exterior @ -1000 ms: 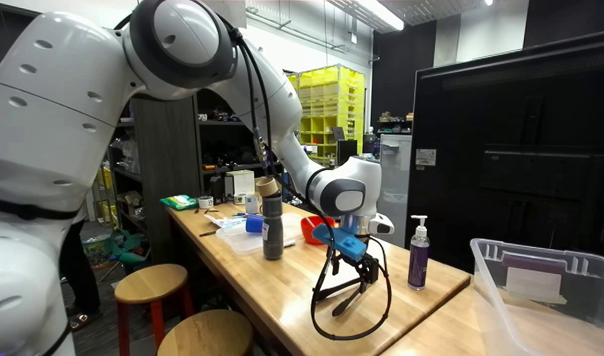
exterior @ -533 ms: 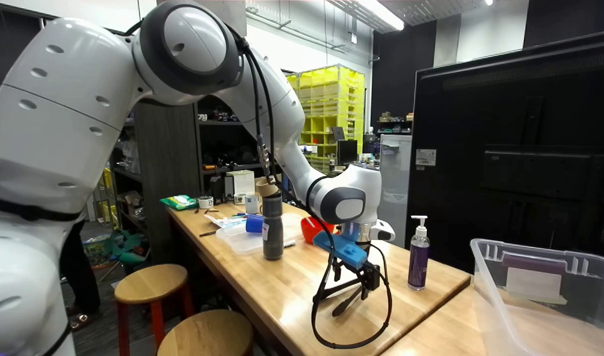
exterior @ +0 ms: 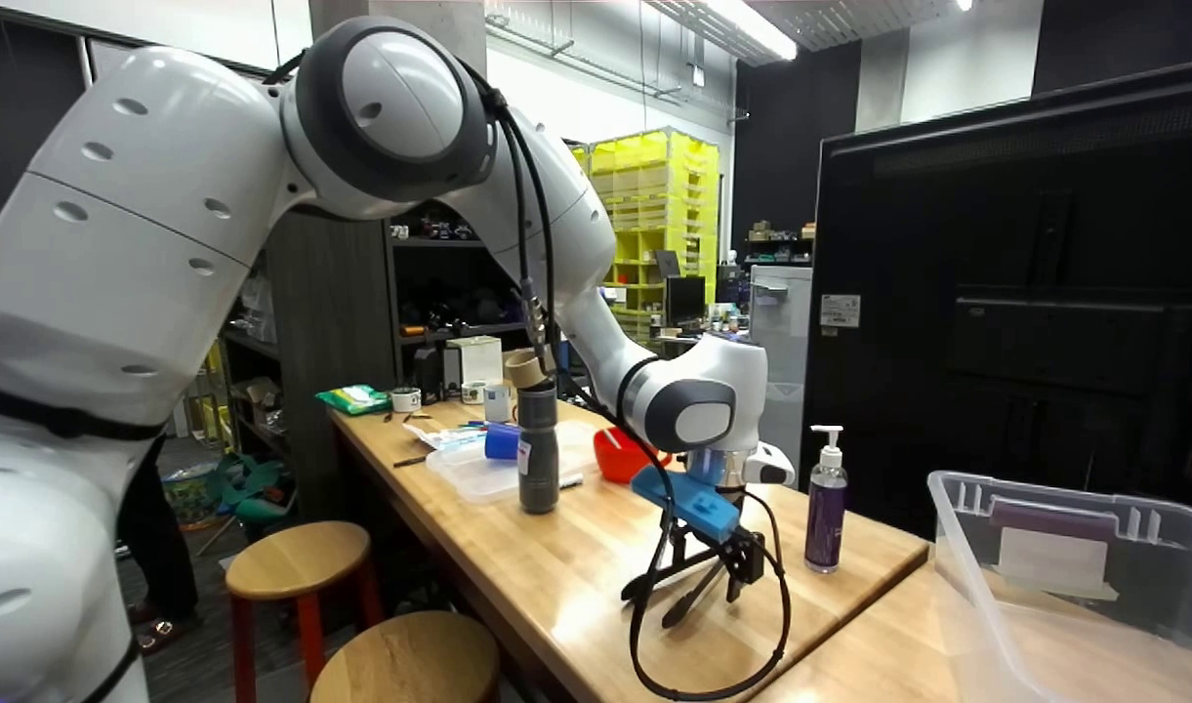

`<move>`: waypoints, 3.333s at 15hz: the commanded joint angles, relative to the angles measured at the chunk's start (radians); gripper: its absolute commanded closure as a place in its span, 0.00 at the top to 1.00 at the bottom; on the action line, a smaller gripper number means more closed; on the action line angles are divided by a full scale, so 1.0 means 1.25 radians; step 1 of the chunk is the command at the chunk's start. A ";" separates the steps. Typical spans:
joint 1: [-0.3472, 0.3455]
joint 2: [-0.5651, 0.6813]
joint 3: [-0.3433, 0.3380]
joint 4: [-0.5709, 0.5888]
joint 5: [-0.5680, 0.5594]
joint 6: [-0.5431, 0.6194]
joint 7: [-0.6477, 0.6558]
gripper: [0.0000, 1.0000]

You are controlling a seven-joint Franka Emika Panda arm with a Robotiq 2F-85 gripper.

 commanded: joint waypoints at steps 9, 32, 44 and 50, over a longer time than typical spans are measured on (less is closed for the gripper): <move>-0.006 0.006 0.022 0.012 -0.015 0.037 -0.049 0.64; -0.011 -0.083 0.036 -0.144 0.057 0.337 0.077 0.38; 0.052 -0.263 0.023 -0.361 0.058 0.634 0.119 0.38; 0.089 -0.323 -0.012 -0.398 0.007 0.721 0.215 0.36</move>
